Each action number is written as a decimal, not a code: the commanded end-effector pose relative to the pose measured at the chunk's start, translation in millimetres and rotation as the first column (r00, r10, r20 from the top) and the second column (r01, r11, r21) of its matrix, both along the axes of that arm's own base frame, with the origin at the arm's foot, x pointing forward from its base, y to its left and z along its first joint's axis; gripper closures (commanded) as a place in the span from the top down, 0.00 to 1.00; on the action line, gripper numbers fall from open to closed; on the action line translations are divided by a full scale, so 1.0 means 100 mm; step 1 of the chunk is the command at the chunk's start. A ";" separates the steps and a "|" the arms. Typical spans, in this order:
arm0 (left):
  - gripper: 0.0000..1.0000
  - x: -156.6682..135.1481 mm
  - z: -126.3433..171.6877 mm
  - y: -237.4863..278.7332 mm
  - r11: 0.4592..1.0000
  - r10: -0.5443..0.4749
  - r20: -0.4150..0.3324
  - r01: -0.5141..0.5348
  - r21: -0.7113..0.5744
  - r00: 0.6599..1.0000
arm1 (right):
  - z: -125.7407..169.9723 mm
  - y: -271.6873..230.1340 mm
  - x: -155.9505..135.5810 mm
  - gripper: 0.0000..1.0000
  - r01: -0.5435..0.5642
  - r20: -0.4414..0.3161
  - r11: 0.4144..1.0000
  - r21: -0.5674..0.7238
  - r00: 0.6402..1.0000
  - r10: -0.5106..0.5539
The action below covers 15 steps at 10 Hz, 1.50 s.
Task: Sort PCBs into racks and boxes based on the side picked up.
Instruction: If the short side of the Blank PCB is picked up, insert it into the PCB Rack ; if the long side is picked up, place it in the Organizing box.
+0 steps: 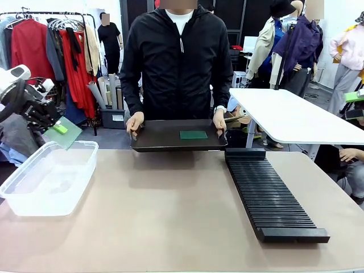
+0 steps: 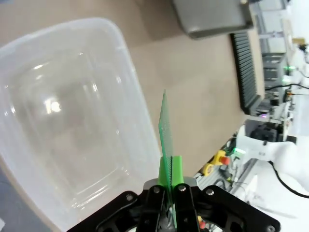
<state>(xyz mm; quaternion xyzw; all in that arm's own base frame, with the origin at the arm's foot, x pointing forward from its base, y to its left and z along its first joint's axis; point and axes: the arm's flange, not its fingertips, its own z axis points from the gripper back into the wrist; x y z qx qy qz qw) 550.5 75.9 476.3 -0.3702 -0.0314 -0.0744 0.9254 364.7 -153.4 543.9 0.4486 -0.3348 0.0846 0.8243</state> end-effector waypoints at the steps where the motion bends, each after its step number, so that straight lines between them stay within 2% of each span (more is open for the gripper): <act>1: 0.00 0.07 -0.02 0.00 0.993 0.014 -0.053 -0.008 0.121 0.999 | 0.02 0.01 0.00 1.00 -0.001 0.009 1.000 0.009 1.000 0.001; 4: 0.00 0.10 -0.19 0.01 0.971 0.034 -0.074 -0.016 0.240 0.997 | 0.02 0.01 0.00 1.00 -0.001 0.009 1.000 0.009 1.000 0.001; 7: 0.00 0.15 -0.40 0.00 0.967 0.040 -0.043 -0.027 0.253 0.998 | 0.02 0.01 0.00 1.00 -0.001 0.009 1.000 0.009 1.000 0.001; 11: 0.00 0.17 -0.76 0.05 0.969 0.066 -0.057 -0.050 0.240 0.996 | 0.02 0.01 0.00 1.00 -0.001 0.009 1.000 0.009 1.000 0.001; 15: 0.00 0.12 -1.04 0.03 0.974 0.053 -0.022 -0.047 0.222 0.998 | 0.02 0.01 0.00 1.00 -0.001 0.009 1.000 0.009 1.000 0.001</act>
